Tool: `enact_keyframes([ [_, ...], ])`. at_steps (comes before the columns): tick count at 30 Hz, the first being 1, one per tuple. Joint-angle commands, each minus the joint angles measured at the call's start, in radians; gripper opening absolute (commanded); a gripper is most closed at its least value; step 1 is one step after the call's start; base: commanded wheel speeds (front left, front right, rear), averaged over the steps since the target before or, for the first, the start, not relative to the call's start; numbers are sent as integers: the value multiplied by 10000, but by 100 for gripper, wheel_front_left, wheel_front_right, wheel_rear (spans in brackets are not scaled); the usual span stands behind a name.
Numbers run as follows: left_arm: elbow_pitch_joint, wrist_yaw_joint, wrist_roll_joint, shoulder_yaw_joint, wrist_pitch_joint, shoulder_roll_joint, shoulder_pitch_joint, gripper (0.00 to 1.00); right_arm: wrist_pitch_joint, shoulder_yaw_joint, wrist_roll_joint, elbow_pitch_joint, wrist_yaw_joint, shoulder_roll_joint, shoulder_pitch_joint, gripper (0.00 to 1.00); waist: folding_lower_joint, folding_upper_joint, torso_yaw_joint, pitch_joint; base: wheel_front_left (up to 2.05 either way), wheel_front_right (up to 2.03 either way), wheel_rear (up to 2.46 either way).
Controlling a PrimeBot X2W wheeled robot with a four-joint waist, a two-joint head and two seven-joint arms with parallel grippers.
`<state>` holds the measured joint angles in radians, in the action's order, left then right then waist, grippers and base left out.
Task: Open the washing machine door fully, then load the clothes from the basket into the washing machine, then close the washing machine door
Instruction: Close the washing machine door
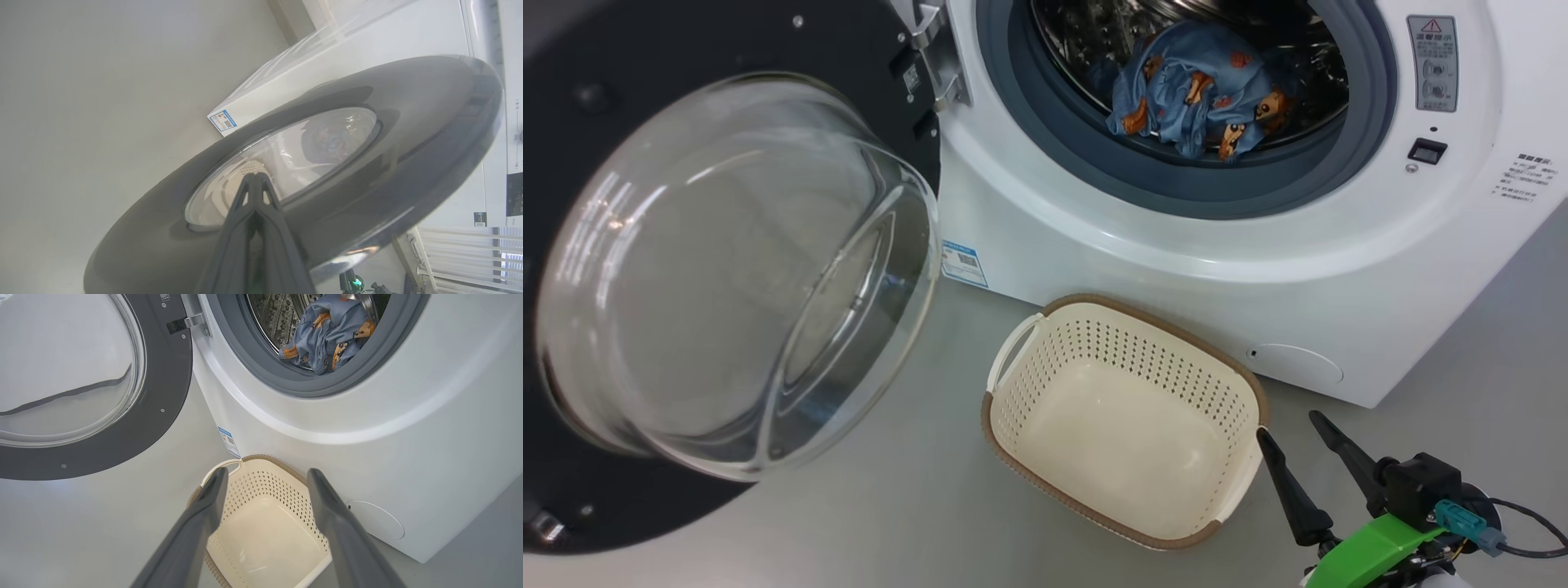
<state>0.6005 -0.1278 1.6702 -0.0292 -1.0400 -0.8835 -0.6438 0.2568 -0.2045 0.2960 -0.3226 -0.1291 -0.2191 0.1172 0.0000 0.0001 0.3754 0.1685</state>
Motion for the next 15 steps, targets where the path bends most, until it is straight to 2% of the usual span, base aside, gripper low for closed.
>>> enact_keyframes([
  [1, -437, -29, 149, 338, -216, -471, 85, 0, 49, -121, -29, 229, -16, -1, -128, 100, 0, -1, 14, -77, 0, 0, 0],
  [15, -3372, -29, 514, 715, -1263, -116, 1473, 0, 49, 155, 71, 295, -16, 50, -620, 100, 0, -1, -141, -533, 0, 0, 0],
])
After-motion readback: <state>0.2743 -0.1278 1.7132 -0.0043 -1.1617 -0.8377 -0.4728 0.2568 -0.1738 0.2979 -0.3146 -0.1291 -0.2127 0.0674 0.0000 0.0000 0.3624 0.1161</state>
